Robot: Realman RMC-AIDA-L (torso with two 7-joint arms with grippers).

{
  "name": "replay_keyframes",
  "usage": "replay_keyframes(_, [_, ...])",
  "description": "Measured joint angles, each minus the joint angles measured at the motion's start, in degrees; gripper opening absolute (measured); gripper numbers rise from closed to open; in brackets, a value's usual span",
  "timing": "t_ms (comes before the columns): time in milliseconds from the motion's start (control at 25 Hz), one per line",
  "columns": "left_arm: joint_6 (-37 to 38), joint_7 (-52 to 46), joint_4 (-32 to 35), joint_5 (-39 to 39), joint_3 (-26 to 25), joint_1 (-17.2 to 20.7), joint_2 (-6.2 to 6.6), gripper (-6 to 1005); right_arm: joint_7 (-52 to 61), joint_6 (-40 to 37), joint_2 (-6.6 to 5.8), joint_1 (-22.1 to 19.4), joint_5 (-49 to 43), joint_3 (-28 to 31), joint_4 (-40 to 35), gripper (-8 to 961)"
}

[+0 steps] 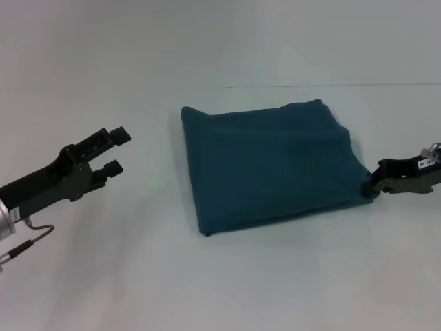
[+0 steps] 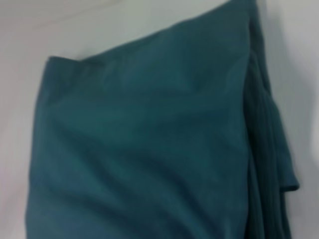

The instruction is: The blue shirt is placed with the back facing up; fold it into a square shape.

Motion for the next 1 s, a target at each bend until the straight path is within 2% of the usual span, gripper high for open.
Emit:
replay_keyframes(480, [0.0,0.0,0.0,0.0,-0.3,0.0,-0.12,949,0.0,5.5,0.22,1.4,-1.1,-0.3,5.0,82])
replay_keyframes(880, [0.0,0.3,0.0,0.0,-0.2,0.1,-0.16,949,3.7,7.3,-1.19,1.0,-4.0,-0.1,2.8,113])
replay_keyframes(1000, [0.1,0.3,0.0,0.0,-0.3,0.2,-0.2,949,4.7,7.2,-1.61,0.5,-4.0,0.2,1.0,236])
